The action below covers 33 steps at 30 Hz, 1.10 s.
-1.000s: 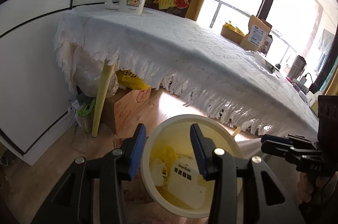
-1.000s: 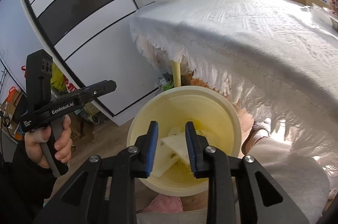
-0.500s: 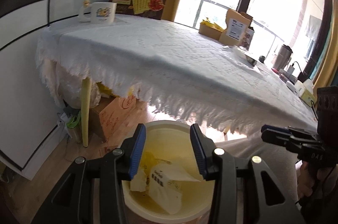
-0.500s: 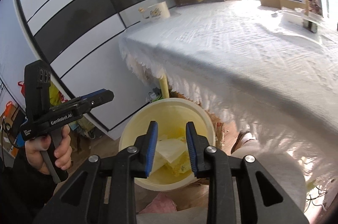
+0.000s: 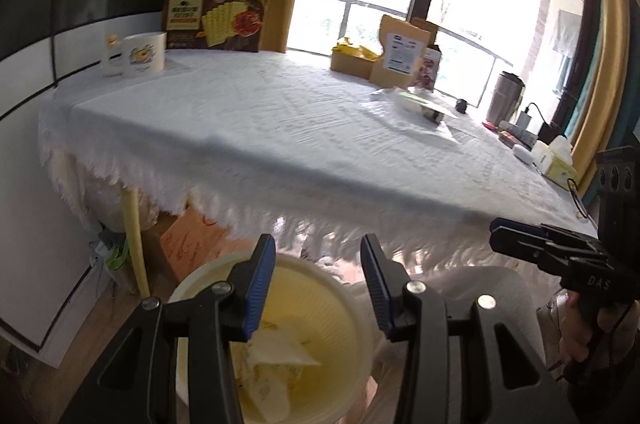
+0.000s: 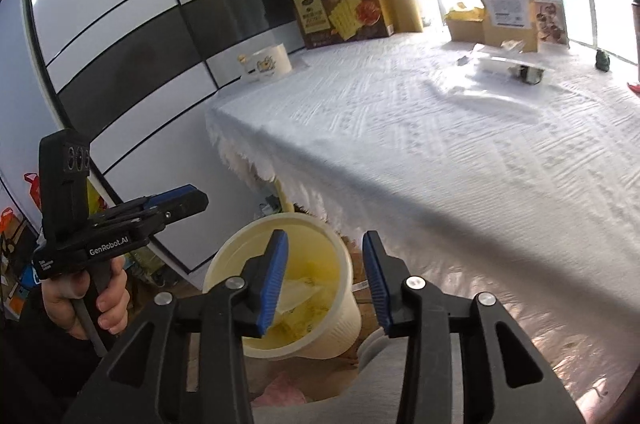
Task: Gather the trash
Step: 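Move both open tools back over the table toward the clear plastic bag, then reach the left tool under the clear bag and grasp the black-silver wrapper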
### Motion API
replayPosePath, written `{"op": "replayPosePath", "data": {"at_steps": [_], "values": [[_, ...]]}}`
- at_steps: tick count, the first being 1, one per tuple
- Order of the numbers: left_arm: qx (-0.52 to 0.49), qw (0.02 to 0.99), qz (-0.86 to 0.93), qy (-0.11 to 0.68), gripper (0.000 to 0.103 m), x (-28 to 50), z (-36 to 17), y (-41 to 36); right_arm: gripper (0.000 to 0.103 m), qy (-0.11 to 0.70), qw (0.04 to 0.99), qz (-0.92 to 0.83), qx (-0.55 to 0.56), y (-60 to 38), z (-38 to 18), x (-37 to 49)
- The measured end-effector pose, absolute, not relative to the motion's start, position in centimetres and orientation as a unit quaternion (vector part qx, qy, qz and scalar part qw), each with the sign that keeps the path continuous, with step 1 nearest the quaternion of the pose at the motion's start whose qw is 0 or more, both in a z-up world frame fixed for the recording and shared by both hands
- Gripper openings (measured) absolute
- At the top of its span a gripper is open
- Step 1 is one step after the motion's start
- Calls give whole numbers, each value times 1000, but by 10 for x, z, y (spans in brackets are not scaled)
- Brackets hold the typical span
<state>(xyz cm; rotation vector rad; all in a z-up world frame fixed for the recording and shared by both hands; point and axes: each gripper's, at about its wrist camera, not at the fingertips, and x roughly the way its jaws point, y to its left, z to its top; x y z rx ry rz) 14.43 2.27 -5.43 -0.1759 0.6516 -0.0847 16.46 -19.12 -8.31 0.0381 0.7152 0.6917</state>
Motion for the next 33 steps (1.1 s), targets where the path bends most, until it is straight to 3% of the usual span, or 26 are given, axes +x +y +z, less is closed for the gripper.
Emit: {"op": "replayPosePath", "data": {"at_steps": [33], "values": [[-24,941,-119,316,50,291,-24,-97,37,339,907,250,-16,-302,-41,263]]}}
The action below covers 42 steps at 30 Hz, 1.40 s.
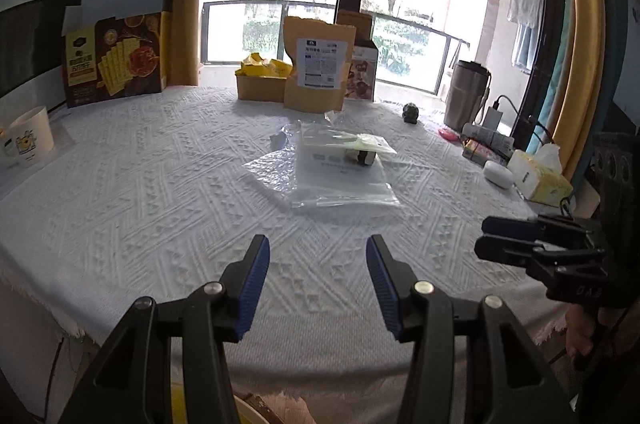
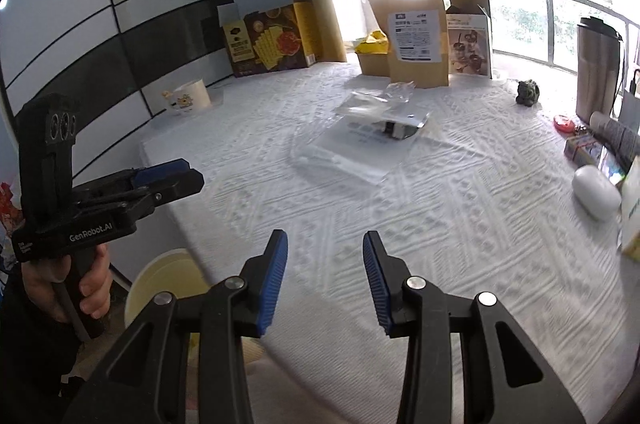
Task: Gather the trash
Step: 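Reach the left tool under the clear bag and grasp the black-silver wrapper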
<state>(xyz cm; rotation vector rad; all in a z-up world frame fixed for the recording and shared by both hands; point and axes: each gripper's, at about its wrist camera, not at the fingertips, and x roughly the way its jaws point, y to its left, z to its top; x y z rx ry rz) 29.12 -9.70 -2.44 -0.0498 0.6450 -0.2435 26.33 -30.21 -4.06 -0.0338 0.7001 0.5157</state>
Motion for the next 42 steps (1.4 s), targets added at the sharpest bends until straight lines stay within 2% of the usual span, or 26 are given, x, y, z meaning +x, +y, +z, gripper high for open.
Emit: {"op": "replayPosePath", "data": {"at_steps": [7,13,19,27,37,38,39,42], "values": [[4,920,-159,358,50,344,-27,-126,37,344,909,227,-64,-305,-29,306],[20,904,-177,389,50,388,-32,-154,48,348,920,178,-37,-331,-25,338],[112,867,-194,446,50,437,-57,-197,54,339,929,146,-2,-364,-20,356],[133,868,-178,443,50,476,-55,-210,55,344,928,142,14,-384,-23,363],[112,882,-167,426,51,500,-59,-217,55,344,928,141,12,-388,-24,362],[107,886,-172,418,49,499,-58,-215,55,344,928,139,11,-388,-24,362],[102,889,-176,410,27,498,-57,-214,55,345,928,138,10,-388,-24,362],[91,898,-176,393,24,491,-53,-206,55,348,928,134,6,-387,-24,364]]}}
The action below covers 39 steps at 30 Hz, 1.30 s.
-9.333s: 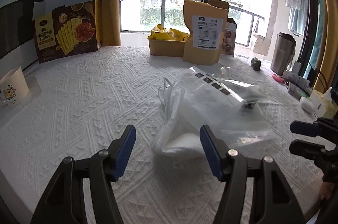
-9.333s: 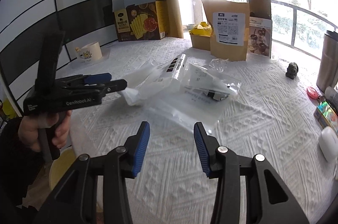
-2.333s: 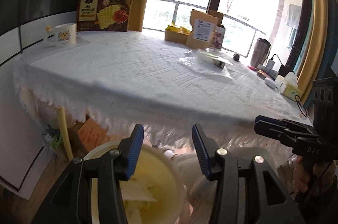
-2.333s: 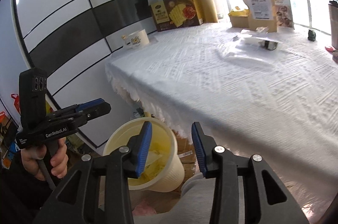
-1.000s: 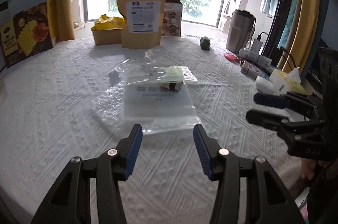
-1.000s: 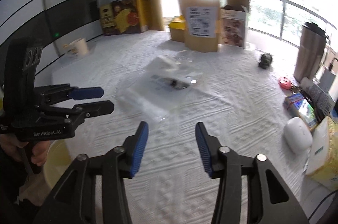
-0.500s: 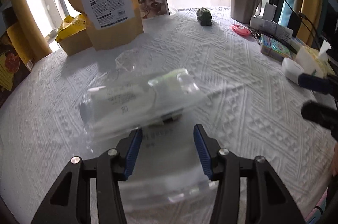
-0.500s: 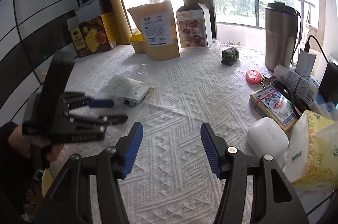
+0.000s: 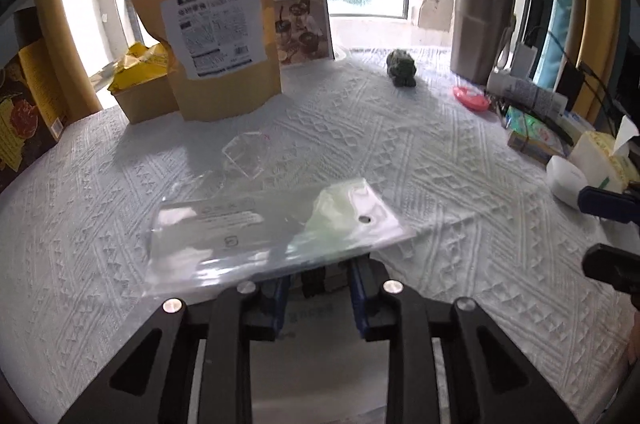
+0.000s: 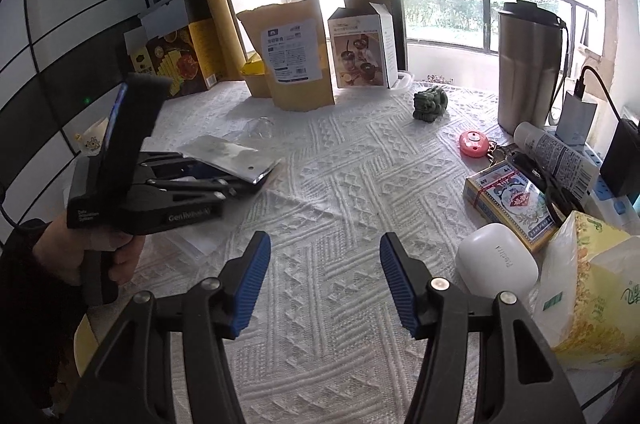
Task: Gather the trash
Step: 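Reach the left tool under the clear bag and grasp the black-silver wrapper, then close the right tool on the clear printed plastic bag and lift it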
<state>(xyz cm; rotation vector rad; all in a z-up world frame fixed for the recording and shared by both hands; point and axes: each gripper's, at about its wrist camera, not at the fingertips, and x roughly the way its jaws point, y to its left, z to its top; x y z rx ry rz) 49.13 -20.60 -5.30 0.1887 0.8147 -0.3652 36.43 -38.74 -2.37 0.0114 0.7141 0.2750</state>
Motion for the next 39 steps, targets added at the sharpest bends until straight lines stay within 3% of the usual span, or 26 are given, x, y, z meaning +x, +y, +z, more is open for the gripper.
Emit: {"op": "replayPosePath", "data": {"at_steps": [12,25,30,39], "values": [[78,913,-185,354,18,438,-25,-157,55,353,924,145,-12,-349,-21,373],[8,935,-122,333,18,402,-17,-44,55,379,906,177,-67,-274,-40,424],[-12,940,-101,325,18,402,-21,-12,74,392,903,164,-65,-267,-44,457],[-48,945,-65,317,18,399,-28,36,75,443,870,217,-21,-267,-68,508]]}}
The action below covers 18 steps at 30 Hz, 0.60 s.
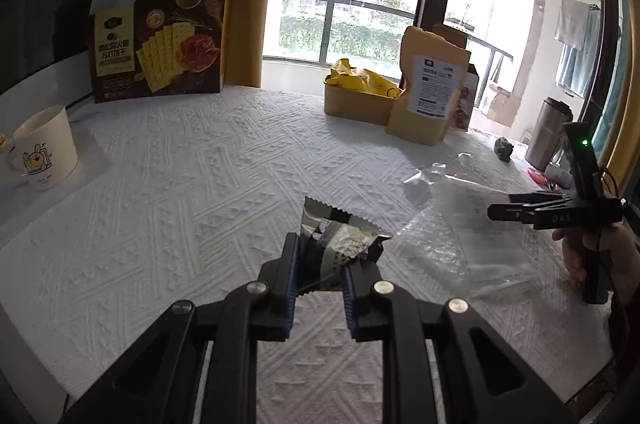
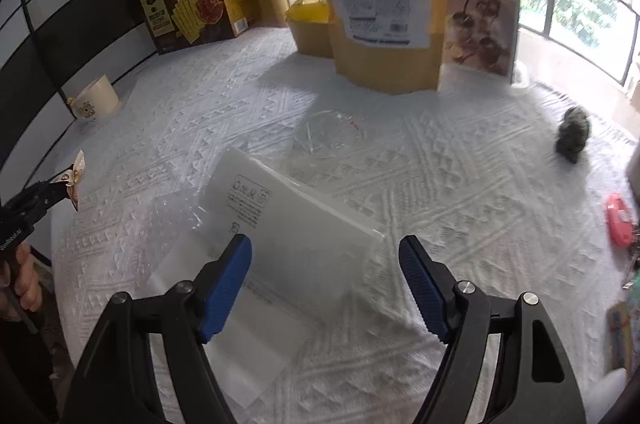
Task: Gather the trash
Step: 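Close the right tool on the clear printed plastic bag and lift it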
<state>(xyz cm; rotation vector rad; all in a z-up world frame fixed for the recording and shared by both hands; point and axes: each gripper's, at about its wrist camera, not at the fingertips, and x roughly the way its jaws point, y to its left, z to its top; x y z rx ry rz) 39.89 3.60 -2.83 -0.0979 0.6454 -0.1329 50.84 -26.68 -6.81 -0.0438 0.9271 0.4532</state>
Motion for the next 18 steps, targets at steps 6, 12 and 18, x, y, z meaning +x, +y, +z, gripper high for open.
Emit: {"op": "replayPosePath", "data": {"at_steps": [6,12,18], "values": [[-58,950,-61,299,18,387,-25,46,57,430,873,230,-28,-257,-69,501],[-70,953,-56,289,18,370,-18,53,5,416,877,234,-65,-243,-65,482],[-76,955,-49,283,18,347,-14,60,0,384,888,238,-90,-232,-52,450]]}}
